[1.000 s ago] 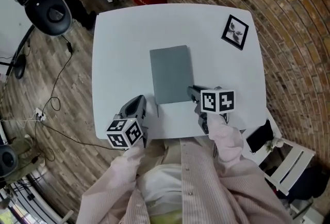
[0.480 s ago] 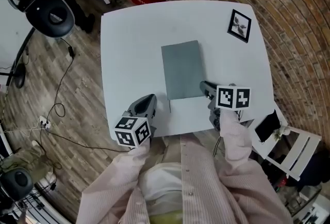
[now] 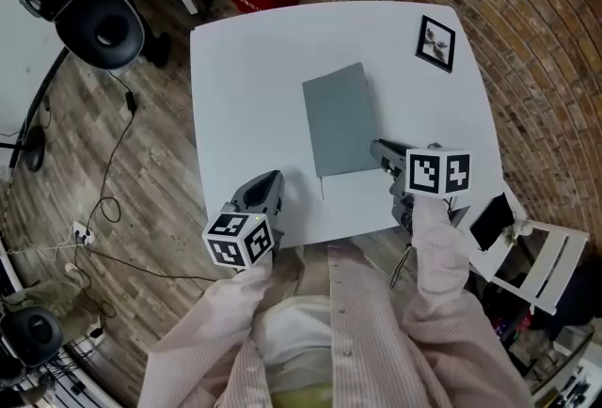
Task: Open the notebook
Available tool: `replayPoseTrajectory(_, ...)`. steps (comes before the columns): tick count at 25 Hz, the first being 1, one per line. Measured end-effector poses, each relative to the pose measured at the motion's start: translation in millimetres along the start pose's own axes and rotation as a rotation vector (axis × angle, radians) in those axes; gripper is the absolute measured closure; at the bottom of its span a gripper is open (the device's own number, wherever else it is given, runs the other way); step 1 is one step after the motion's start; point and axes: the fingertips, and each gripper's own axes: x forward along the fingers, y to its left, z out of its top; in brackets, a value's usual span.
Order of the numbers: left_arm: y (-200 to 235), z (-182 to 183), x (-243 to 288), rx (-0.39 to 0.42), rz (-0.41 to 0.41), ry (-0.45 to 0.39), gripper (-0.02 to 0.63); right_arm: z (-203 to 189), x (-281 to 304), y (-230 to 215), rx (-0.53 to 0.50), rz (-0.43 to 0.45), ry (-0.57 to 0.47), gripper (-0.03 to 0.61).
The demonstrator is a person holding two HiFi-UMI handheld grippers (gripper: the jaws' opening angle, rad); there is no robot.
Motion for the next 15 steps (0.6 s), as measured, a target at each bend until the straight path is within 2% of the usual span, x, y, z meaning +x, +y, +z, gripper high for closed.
replayPoseTrajectory(5, 4.9, 2.9, -13.5, 0.026, -0.016, -0.009, 0.621, 3.6, -4.5, 19.6, -0.017, -0.008, -0.035, 0.546)
replayPoseTrajectory(15, 7.7, 8.1, -35.6, 0.076, -0.060, -0.034, 0.621, 8.3, -7.0, 54.8, -0.108, -0.083, -0.080, 0.546)
